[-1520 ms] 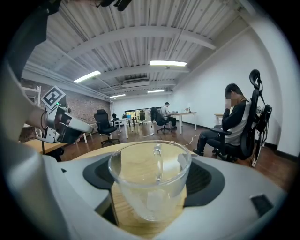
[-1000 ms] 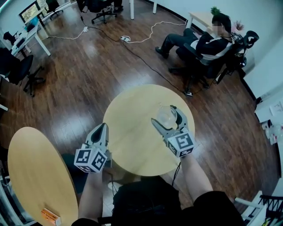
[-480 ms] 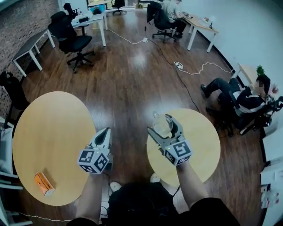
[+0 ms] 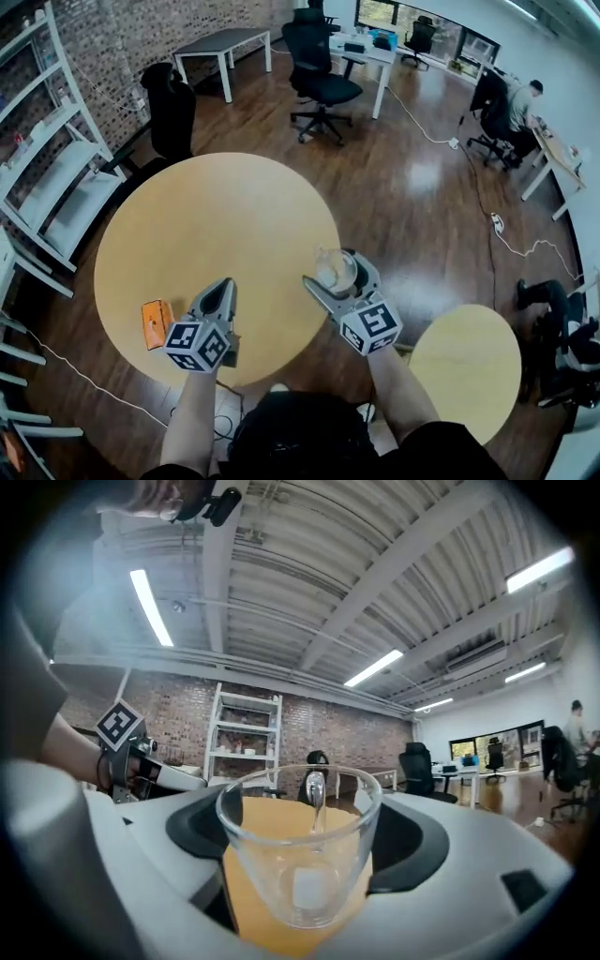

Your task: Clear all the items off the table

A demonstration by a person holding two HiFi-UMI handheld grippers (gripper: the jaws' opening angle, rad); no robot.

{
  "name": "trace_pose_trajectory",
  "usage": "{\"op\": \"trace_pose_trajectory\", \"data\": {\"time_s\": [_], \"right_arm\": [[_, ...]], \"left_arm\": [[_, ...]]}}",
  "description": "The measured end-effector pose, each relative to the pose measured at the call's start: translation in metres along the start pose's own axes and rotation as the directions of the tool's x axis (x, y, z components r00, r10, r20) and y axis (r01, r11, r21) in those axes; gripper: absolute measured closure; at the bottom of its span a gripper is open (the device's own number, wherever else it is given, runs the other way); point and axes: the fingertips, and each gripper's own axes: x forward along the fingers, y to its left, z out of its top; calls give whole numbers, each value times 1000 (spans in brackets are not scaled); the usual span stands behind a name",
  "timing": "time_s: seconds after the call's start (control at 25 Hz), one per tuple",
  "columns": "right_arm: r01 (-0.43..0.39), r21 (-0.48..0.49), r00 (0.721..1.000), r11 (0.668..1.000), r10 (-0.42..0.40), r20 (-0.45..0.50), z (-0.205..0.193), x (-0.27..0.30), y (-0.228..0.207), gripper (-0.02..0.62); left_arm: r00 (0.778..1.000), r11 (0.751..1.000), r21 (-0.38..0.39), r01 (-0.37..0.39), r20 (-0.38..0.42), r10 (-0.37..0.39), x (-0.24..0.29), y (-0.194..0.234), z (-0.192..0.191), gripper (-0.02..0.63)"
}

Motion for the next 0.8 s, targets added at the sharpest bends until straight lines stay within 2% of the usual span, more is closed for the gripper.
{"op": "trace_pose_trajectory", "data": {"time_s": [0.16, 0.36, 0.6, 0.8], "right_arm": [[-108, -3, 994, 994, 108, 7, 9, 62, 48, 175], [-209, -13, 978, 978, 208, -19, 16, 111, 90, 175], [-275, 5, 959, 961, 275, -71, -2, 145, 107, 175], [-299, 33, 947, 954, 300, -114, -32, 162, 102, 175]], "left_arm": [[991, 992, 1, -126, 51, 126, -48, 65, 25, 604], [961, 966, -38, -254, 102, 256, -93, 117, 41, 604], [932, 935, -90, -343, 94, 350, -115, 144, 28, 604], [923, 922, -103, -374, 52, 381, -114, 149, 4, 604]]}}
